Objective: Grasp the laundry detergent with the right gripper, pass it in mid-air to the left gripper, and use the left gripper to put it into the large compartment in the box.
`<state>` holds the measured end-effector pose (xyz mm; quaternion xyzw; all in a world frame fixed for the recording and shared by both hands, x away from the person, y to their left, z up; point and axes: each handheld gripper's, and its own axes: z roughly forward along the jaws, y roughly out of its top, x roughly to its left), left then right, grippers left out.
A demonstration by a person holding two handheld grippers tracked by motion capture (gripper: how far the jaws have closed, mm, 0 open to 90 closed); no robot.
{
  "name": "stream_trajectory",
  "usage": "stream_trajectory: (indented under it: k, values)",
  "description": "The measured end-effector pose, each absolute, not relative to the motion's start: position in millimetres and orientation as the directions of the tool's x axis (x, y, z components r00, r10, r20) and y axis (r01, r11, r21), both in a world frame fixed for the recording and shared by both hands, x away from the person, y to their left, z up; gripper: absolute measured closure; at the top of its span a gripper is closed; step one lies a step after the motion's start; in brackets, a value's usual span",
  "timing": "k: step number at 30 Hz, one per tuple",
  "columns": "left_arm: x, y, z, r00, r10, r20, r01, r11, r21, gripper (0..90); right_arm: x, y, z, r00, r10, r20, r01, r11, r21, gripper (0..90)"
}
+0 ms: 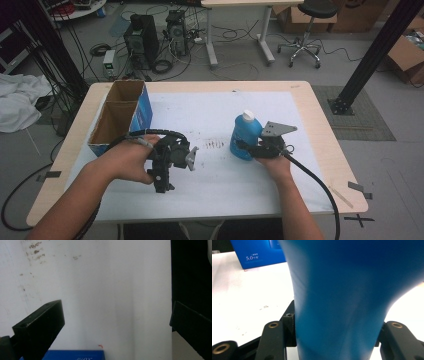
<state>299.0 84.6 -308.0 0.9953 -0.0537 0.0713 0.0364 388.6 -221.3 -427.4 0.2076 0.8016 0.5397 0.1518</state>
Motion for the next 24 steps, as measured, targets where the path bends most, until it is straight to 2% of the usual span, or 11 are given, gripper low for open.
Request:
stream_trajectory:
  k: [9,24]
  values:
    - [299,86,-302,0.983,-0.101,0.152,-0.112,-0.992,0.063,0.1,388,-227,-419,-0.873,0.487,-0.02,0.167,0.339,0.926,46.2]
    - [308,73,-284,0.98,-0.117,0.16,-0.129,-0.99,0.063,0.1,374,-258,-366,-0.914,0.401,-0.057,0.113,0.388,0.915,46.4]
